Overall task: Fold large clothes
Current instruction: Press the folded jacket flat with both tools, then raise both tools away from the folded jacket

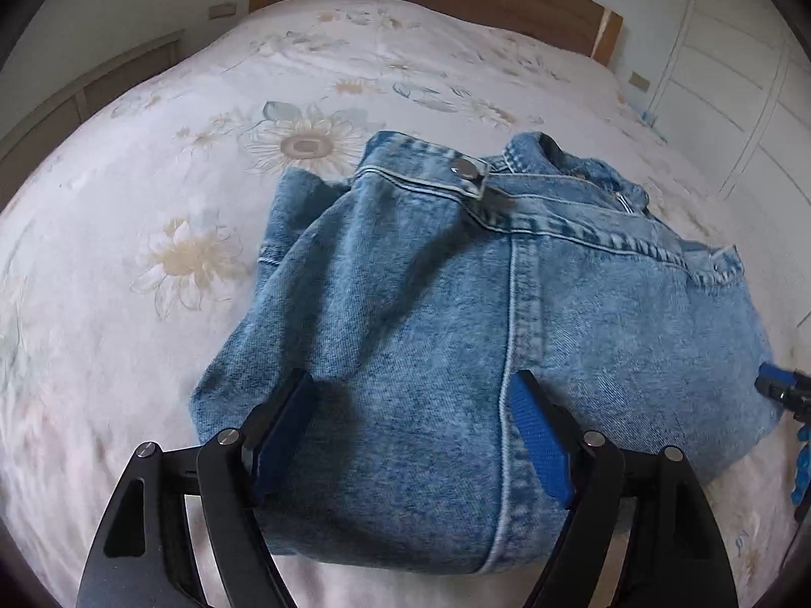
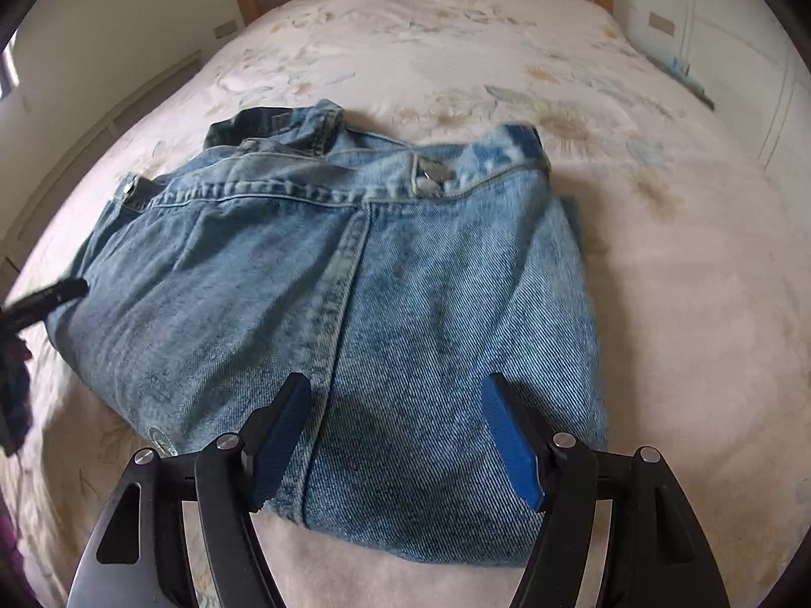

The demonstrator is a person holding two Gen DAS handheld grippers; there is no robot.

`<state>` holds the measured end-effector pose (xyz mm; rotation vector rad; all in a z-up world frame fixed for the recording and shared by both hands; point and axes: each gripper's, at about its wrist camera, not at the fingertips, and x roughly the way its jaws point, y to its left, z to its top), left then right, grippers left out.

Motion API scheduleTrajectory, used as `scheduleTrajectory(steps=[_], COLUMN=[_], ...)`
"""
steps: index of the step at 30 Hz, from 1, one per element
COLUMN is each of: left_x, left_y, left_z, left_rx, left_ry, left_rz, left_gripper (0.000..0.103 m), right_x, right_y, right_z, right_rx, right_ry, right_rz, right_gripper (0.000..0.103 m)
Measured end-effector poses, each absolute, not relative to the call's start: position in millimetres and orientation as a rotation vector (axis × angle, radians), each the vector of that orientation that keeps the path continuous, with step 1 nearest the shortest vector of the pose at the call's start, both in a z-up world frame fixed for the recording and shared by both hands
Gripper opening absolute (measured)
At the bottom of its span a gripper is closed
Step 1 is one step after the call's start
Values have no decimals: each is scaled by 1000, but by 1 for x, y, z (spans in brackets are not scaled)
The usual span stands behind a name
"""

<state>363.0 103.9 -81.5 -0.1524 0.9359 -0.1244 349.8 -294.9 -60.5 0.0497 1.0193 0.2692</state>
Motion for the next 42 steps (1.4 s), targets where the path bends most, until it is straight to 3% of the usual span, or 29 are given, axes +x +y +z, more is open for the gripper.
scheduleTrajectory(steps=[10, 22, 42], left_x=[357, 356, 269], left_y=[107, 117, 106], left_z=[-56, -75, 14], left_rx=[-151, -143, -184], left_ry=[898, 948, 857], left_rz=[-116, -88, -52], left_gripper=[75, 75, 75], right_x=[341, 335, 249], right_y=[-304, -312, -325], right_z=[-53, -63, -20], right_rx=[38, 70, 126], right_ry=[1031, 1021, 1023], right_rz=[255, 261, 232], right_gripper=[71, 72, 72])
